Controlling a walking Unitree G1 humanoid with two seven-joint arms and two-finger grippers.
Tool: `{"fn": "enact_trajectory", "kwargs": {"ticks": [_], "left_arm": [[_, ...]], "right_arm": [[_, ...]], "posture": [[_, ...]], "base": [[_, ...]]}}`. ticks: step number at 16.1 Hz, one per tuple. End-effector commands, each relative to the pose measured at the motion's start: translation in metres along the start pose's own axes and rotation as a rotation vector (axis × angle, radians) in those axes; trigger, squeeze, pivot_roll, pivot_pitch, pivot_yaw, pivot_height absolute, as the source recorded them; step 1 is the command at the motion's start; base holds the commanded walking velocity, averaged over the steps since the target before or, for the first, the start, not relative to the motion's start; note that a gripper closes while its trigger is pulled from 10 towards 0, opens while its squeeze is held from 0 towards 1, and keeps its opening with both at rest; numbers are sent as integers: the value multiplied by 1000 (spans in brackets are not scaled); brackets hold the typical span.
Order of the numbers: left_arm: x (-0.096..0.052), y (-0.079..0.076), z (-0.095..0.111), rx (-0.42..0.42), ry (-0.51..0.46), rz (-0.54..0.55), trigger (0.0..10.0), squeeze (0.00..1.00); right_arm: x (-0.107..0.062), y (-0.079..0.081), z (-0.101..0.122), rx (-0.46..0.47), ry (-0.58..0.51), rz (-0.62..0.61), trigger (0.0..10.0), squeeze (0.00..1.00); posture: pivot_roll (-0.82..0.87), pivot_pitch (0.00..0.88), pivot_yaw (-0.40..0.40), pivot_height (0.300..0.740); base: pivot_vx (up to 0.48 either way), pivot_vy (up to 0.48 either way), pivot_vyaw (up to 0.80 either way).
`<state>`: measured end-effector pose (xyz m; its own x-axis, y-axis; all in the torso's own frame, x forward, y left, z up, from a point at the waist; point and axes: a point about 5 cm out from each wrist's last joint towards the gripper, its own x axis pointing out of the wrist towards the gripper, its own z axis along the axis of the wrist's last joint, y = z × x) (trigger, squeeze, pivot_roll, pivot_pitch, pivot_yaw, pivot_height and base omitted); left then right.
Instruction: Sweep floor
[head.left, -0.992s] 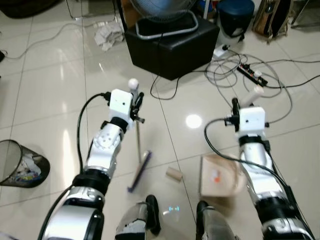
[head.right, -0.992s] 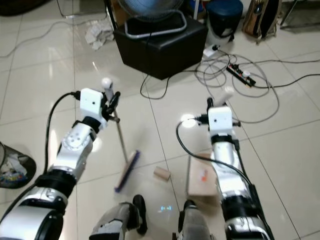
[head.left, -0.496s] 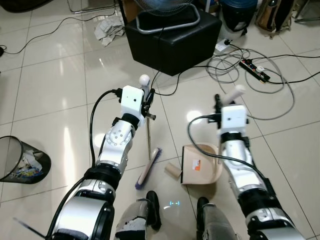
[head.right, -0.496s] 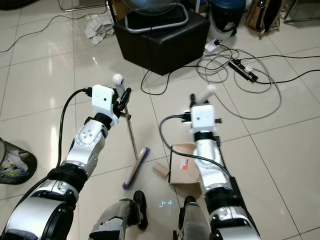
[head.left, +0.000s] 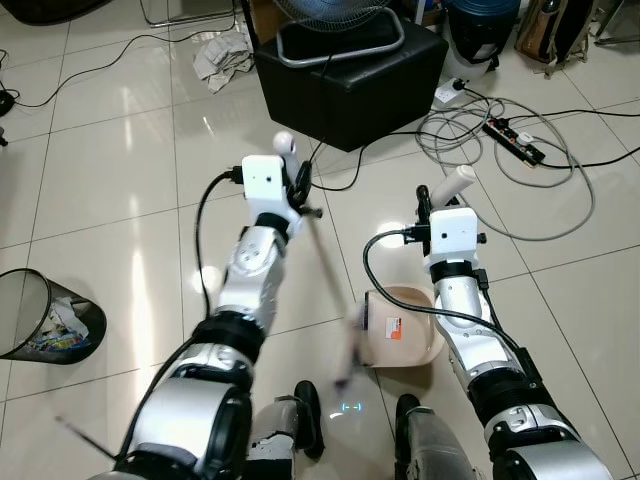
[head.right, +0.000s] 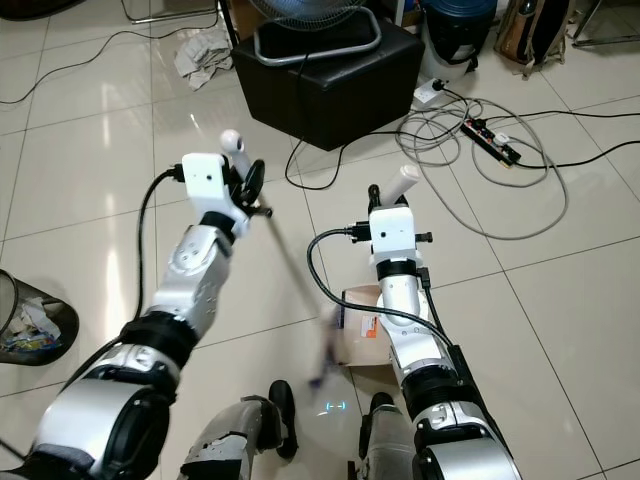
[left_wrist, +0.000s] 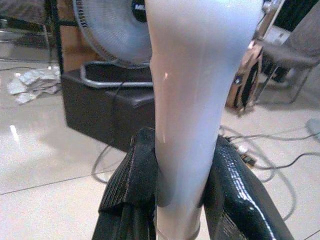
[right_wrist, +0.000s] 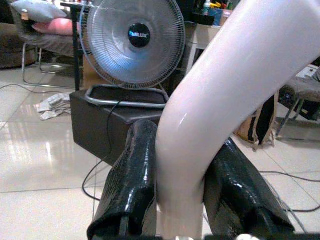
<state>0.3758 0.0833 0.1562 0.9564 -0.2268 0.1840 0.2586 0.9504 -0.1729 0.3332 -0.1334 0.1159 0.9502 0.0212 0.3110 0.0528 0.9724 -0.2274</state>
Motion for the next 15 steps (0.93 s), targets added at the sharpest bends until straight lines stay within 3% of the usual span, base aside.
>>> {"fn": "enact_trajectory", "kwargs": {"ticks": [1, 4, 9, 10, 12, 15], "left_arm": [[8, 1, 19, -10, -66, 7, 10000, 0], [16, -2, 30, -64, -76, -32, 10000, 0], [25, -3, 47, 75, -91, -164, 10000, 0], [25, 2, 50, 110, -103, -168, 10000, 0], [25, 29, 66, 220, -126, -161, 10000, 0], [22, 52, 73, 276, -114, -113, 10000, 0]], "right_arm": [[-6, 2, -9, 31, 50, -11, 10000, 0], [0, -4, -8, 26, 47, -28, 10000, 0], [17, -18, 2, 49, 19, -70, 10000, 0], [18, -22, 4, 70, 9, -89, 10000, 0], [21, -39, 11, 138, -46, -145, 10000, 0], [20, -49, 14, 176, -81, -189, 10000, 0]], "posture": [[94, 270, 139, 740], [92, 256, 145, 740], [89, 216, 135, 740], [84, 195, 133, 740], [72, 149, 143, 740], [68, 126, 153, 740]], "base": [[0, 0, 0], [0, 0, 0], [0, 0, 0], [0, 0, 0], [0, 0, 0], [0, 0, 0]]}}
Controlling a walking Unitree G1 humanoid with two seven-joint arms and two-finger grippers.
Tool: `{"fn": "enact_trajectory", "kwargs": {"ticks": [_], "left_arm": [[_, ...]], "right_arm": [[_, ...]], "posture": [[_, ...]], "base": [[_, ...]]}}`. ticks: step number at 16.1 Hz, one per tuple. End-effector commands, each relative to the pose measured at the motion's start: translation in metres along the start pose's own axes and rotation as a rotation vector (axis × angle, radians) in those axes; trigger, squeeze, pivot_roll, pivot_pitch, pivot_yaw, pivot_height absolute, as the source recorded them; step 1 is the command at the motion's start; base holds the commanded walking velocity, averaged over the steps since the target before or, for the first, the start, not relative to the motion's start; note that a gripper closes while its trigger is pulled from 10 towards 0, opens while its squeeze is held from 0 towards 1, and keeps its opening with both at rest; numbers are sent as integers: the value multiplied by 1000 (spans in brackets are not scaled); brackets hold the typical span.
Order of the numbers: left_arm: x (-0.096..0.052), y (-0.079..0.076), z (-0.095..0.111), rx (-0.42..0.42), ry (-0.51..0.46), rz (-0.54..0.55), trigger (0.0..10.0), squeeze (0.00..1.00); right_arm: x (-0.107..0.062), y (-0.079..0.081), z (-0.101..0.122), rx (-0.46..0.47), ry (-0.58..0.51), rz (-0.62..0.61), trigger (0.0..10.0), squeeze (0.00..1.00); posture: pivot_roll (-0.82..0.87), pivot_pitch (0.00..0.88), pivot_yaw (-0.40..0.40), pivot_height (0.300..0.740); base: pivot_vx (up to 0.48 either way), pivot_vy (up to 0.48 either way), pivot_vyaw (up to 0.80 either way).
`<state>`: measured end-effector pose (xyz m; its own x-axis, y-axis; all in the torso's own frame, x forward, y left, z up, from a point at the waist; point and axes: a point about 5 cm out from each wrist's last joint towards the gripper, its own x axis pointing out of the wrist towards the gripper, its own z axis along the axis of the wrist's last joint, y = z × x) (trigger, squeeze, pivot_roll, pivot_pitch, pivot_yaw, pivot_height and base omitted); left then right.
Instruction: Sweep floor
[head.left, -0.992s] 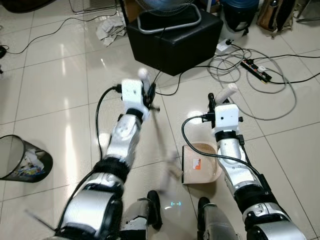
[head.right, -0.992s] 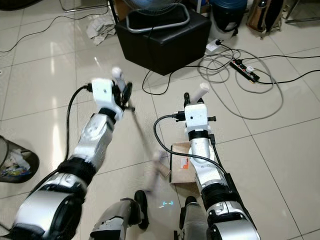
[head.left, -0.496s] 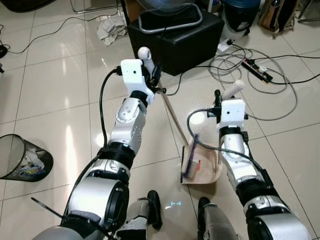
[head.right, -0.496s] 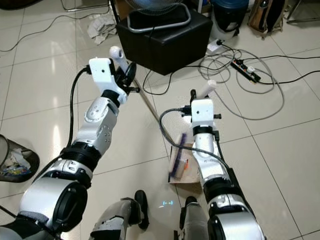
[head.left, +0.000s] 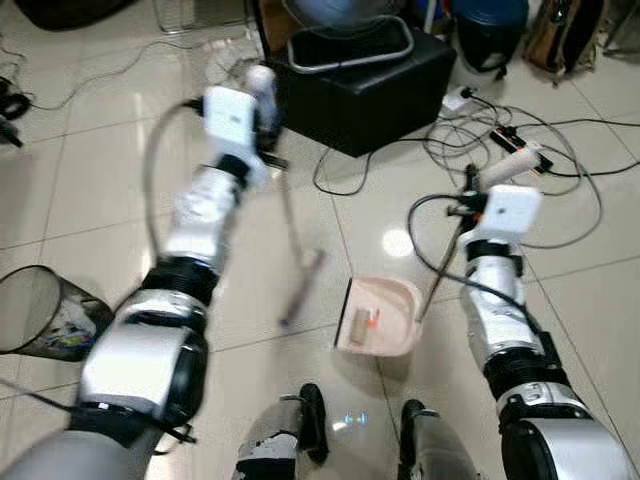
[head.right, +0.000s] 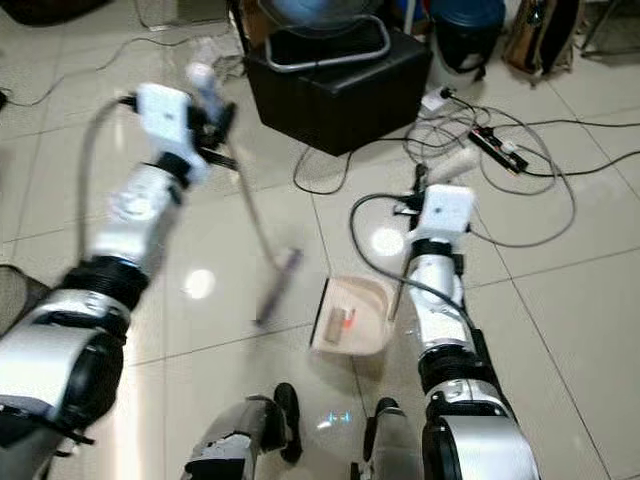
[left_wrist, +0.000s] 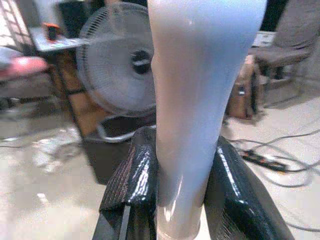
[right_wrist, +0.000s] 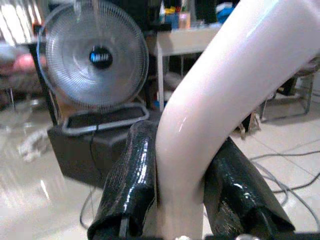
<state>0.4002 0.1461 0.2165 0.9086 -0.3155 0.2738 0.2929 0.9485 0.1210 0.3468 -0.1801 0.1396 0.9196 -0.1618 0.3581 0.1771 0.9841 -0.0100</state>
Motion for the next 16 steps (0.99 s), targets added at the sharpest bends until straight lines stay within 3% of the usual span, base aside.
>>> {"fn": "enact_trajectory", "kwargs": {"ticks": [1, 3, 6, 9, 11, 13, 15, 16], "left_arm": [[-4, 18, 5, 77, -8, 31, 10000, 0], [-14, 31, -2, 172, 36, 40, 10000, 0], [-38, 52, -19, 182, 87, 96, 10000, 0], [-59, 63, -34, 165, 127, 136, 10000, 0], [-84, 61, -54, 99, 159, 163, 10000, 0], [-99, 49, -61, 87, 150, 140, 10000, 0], [-109, 45, -63, 78, 144, 153, 10000, 0], [-120, 44, -65, 46, 158, 166, 10000, 0]], "right_arm": [[2, -3, 13, 44, -81, -24, 10000, 0], [3, -7, 23, 64, -126, -40, 10000, 0], [7, -12, 47, 121, -218, -47, 10000, 0], [15, -8, 67, 148, -249, -28, 10000, 0], [26, -6, 86, 237, -187, -34, 10000, 0], [30, -6, 99, 287, -193, -24, 10000, 0], [32, -9, 107, 370, -201, -55, 10000, 0], [37, -12, 117, 395, -205, -77, 10000, 0]], "posture": [[67, 114, 160, 740], [56, 97, 161, 740], [49, 92, 154, 740], [30, 91, 148, 740], [16, 89, 136, 740], [20, 86, 115, 740], [23, 83, 104, 740], [22, 77, 97, 740]], "base": [[0, 0, 0], [0, 0, 0], [0, 0, 0], [0, 0, 0], [0, 0, 0], [0, 0, 0], [0, 0, 0], [0, 0, 0]]}}
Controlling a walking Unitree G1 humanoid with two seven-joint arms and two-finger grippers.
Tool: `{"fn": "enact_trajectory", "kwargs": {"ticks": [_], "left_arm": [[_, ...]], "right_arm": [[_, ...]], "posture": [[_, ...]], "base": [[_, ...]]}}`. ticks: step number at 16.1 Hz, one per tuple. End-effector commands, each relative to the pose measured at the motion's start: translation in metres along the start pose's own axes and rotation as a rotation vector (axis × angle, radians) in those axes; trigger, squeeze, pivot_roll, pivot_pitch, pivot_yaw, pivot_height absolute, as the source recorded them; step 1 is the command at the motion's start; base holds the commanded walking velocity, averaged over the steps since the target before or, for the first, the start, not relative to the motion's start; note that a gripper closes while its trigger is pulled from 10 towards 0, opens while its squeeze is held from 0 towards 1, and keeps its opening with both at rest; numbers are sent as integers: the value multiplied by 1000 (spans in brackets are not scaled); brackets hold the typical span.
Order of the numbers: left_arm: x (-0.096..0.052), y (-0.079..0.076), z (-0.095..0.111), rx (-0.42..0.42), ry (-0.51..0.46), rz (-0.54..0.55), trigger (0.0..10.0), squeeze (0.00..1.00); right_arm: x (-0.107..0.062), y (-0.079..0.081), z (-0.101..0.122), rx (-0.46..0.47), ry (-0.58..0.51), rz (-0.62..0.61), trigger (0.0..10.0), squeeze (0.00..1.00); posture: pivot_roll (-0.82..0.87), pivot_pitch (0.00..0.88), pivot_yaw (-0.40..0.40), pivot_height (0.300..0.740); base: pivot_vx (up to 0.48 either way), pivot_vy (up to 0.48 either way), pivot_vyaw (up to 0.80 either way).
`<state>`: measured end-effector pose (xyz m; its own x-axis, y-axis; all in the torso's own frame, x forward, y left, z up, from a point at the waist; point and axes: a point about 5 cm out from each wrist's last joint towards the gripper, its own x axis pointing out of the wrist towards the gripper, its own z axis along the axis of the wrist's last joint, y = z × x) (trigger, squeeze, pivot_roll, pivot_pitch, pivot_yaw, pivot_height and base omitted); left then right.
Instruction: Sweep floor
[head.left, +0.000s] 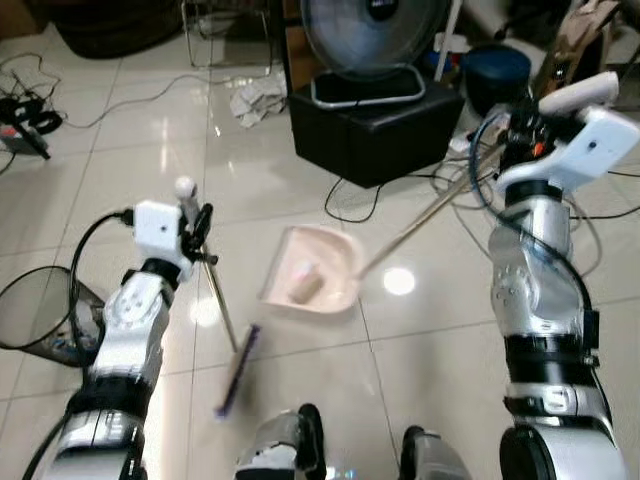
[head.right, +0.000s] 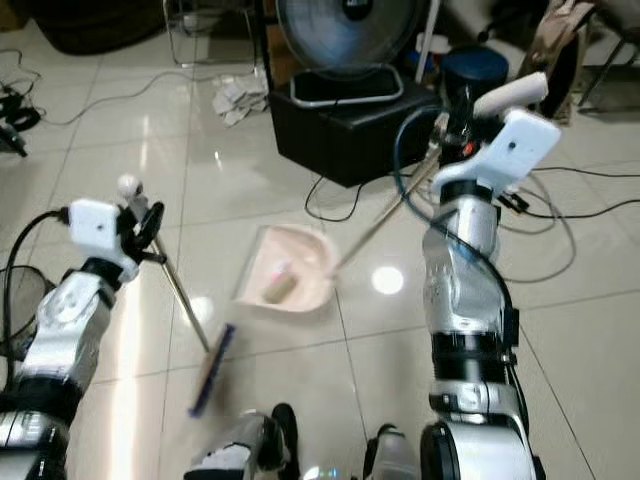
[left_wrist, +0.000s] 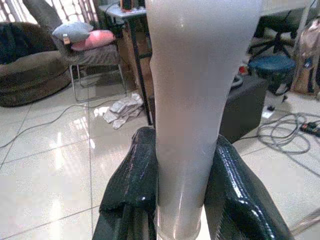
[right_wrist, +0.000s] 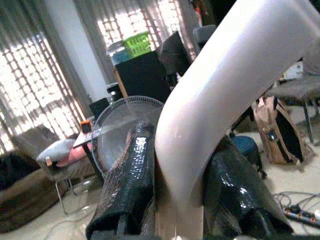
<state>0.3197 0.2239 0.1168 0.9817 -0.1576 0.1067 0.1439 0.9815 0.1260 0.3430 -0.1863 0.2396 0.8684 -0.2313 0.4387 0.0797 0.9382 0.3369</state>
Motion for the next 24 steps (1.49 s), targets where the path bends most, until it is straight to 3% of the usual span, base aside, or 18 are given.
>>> {"fn": "enact_trajectory", "kwargs": {"ticks": [1, 4, 6, 9, 11, 16, 24], "left_arm": [[-7, 4, 8, -3, -14, 10, 10000, 0], [-22, -1, 6, 16, 14, 2, 10000, 0], [-24, -7, 8, 16, 21, 4, 10000, 0], [-28, -19, 12, 63, 33, -7, 10000, 0], [-27, -17, 16, 53, 17, 19, 10000, 0], [-23, -23, 19, 48, 6, 14, 10000, 0], [-28, -25, 12, 76, 29, 37, 10000, 0]], "right_arm": [[10, 8, 35, 53, -108, 10, 10000, 0], [12, 19, 45, 86, -67, 67, 10000, 0], [10, 27, 47, 61, -41, 123, 10000, 0], [-11, 29, 50, 81, 1, 164, 10000, 0], [-20, 28, 49, 111, 13, 163, 10000, 0], [-17, 28, 56, 87, 0, 133, 10000, 0], [-3, 26, 56, 95, 8, 133, 10000, 0]], "posture": [[19, 65, 98, 740], [4, 32, 111, 740], [1, 24, 114, 740], [8, 27, 114, 740], [19, 21, 120, 740], [10, 25, 110, 740], [26, 23, 70, 740]], "base": [[0, 0, 0], [0, 0, 0], [0, 0, 0], [0, 0, 0], [0, 0, 0], [0, 0, 0], [293, 0, 505]]}}
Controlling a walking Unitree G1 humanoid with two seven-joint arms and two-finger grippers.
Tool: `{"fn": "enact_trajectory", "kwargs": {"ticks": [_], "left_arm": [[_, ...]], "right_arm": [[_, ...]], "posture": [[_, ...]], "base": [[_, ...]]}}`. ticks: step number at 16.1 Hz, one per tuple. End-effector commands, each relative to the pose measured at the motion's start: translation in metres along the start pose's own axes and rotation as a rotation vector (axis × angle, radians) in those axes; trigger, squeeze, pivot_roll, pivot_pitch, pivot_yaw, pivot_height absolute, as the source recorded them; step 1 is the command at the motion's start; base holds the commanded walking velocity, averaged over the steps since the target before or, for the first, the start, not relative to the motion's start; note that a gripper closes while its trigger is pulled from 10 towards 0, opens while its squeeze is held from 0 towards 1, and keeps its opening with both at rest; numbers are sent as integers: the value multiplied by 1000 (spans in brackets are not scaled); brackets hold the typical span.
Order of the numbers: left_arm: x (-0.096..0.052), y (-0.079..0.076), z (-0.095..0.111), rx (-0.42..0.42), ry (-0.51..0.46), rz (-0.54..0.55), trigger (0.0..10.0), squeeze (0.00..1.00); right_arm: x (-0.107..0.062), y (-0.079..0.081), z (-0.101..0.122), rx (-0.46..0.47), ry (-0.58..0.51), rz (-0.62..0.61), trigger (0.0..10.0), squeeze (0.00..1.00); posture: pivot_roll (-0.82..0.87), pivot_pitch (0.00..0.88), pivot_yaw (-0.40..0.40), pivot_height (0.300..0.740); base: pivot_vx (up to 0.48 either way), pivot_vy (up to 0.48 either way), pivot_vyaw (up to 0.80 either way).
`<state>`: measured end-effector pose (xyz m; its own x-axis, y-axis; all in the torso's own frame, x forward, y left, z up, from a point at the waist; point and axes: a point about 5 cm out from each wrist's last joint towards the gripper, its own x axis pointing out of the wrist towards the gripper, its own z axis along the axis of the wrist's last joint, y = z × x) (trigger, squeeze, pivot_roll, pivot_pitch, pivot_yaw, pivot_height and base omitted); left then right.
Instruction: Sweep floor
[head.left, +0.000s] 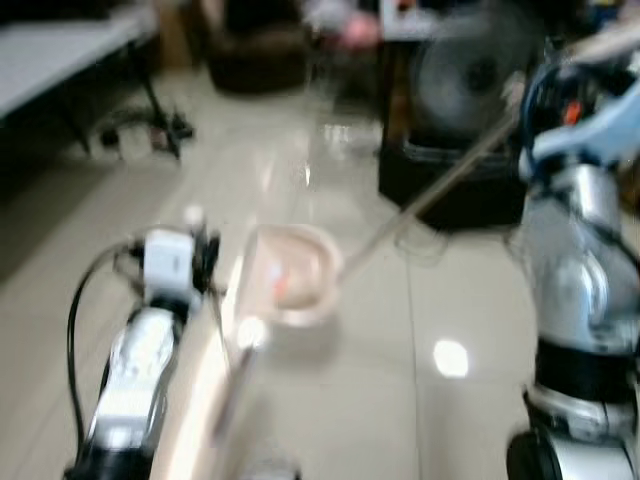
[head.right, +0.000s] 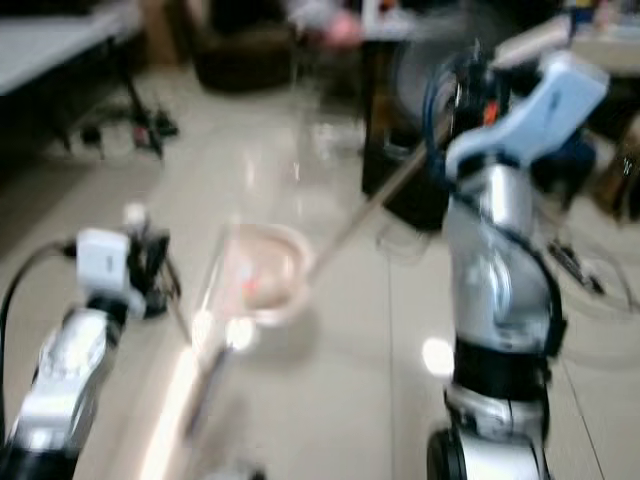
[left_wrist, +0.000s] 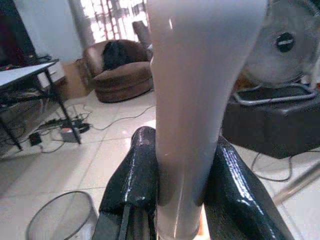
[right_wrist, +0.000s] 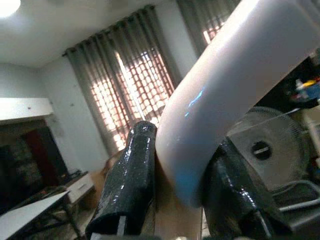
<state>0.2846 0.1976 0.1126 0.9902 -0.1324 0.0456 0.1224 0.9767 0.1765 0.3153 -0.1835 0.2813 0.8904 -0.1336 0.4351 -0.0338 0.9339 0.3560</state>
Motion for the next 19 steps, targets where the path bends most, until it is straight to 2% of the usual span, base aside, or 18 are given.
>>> {"fn": "enact_trajectory", "kwargs": {"ticks": [1, 4, 10, 12, 15, 19], "left_arm": [[1, 7, 8, 23, -33, 22, 10000, 0], [3, 5, 9, 25, -34, 15, 10000, 0], [3, 2, 7, 11, -31, 17, 10000, 0], [0, 3, 3, -3, -18, 31, 10000, 0], [-9, 5, -9, -21, 19, 61, 10000, 0], [-6, 3, -5, -11, 5, 51, 10000, 0]], "right_arm": [[4, 12, 5, 21, -28, 44, 10000, 0], [6, 9, 4, 21, -24, 31, 10000, 0], [9, 9, -5, 65, 5, 38, 10000, 0], [8, 11, -11, 36, 21, 53, 10000, 0], [7, 15, -15, 18, 33, 71, 10000, 0], [10, 16, -14, 16, 26, 83, 10000, 0]], "posture": [[29, 23, 71, 740], [31, 29, 72, 740], [38, 38, 65, 740], [41, 36, 60, 740], [43, 37, 52, 740], [46, 33, 53, 740]], "base": [[349, 0, 513], [380, 0, 483], [405, 0, 0], [411, 0, 0], [411, 0, 683], [412, 0, 800]]}}
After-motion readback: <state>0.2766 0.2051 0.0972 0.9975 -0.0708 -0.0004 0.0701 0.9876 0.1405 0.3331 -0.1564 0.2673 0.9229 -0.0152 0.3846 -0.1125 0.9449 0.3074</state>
